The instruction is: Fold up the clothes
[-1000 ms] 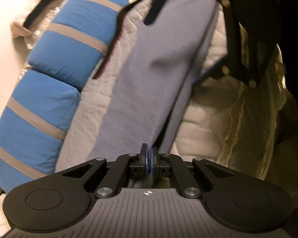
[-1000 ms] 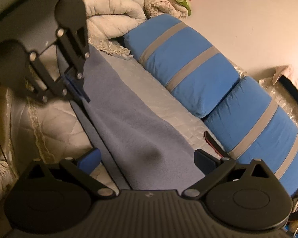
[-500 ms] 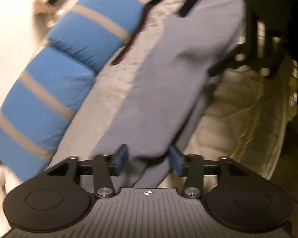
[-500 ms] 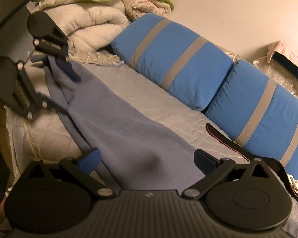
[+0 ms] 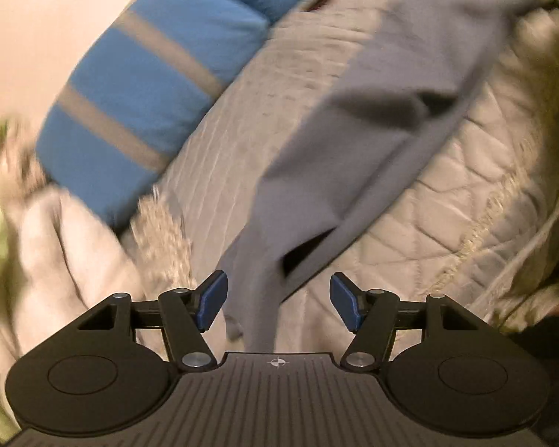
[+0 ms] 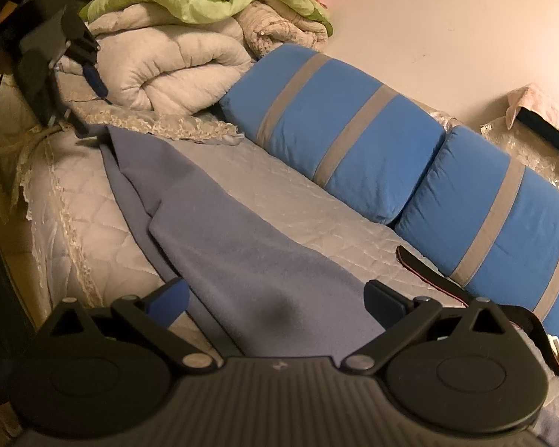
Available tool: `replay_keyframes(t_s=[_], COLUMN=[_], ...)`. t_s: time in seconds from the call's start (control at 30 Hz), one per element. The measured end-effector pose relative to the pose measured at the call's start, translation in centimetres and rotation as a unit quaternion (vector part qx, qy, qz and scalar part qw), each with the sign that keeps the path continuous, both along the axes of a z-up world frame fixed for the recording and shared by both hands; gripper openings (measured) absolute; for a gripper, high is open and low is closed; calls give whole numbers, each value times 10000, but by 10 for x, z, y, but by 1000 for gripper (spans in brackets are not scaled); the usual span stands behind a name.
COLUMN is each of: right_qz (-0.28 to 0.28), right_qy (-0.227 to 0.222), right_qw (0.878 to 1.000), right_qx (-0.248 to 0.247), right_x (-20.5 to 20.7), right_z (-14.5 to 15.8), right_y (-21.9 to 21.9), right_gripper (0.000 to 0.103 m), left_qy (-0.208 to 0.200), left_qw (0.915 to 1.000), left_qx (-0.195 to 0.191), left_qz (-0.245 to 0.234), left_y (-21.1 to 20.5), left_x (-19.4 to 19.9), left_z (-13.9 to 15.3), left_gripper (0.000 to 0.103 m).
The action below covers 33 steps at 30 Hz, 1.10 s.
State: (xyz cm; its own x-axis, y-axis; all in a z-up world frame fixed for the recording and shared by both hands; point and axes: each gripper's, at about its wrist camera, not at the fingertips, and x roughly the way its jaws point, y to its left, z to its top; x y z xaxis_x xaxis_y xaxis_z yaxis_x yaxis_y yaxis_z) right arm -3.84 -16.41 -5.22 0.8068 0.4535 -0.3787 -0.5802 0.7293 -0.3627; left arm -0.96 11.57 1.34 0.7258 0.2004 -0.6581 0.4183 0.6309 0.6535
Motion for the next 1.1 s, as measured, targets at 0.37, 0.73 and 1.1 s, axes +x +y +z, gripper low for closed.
replay_keyframes(t_s=[0.37,0.73,1.1], right_qz=[-36,-55,-40], right_qy=[95,156,163], right_qw=[9998,9998,9998], right_qx=[-141,-148,-117], right_x=[2,4,3], right_z=[-7,-8,-8], right_y=[4,4,3], right_gripper=[103,103,103], left_qy=[229,847,115], left_qw=[8692,8454,8770], left_qx=[-4281,-4355,-4101], left_qz=[2465,2973,2502], left_y=[156,165,150], left_x=[97,112,108], left_z=[26,-9,43], left_gripper=[38,29,5])
